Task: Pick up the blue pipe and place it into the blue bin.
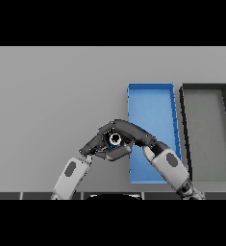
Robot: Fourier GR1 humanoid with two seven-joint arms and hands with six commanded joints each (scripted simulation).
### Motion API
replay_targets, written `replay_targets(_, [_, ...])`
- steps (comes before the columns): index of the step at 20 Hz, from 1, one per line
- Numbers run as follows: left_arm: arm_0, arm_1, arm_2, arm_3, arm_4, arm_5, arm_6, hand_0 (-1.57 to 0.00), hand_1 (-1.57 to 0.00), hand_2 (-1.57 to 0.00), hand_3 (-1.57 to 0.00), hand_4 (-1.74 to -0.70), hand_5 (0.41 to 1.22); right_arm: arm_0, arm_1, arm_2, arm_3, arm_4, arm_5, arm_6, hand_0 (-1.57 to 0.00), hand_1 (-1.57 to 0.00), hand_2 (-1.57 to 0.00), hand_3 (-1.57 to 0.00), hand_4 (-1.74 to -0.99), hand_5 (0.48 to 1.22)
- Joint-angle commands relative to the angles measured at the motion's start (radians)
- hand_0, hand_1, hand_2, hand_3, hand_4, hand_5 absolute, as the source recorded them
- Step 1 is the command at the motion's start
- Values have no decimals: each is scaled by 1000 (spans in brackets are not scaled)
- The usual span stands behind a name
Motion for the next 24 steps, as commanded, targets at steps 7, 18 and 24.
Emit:
replay_targets(7, [-3, -21, 18, -20, 57, -27, 2, -1571, -1571, -1571, -1437, -1722, 1221, 5, -20, 48, -7, -7, -54, -80, -1478, -1478, -1482, -1400, -1692, 1071])
replay_targets(18, [-5, 51, 4, -41, -22, -39, -48, -748, -687, -662, -596, -1282, 1221, 0, -9, 73, -15, 9, -132, -72, -1563, -1563, -1563, -1556, -1737, 1208])
replay_targets(24, [-14, 23, 22, -23, -69, -45, 63, -195, -179, -173, -156, -996, 770, -4, -4, 72, -17, 48, -139, -71, -1569, -1569, -1569, -1567, -1740, 1218])
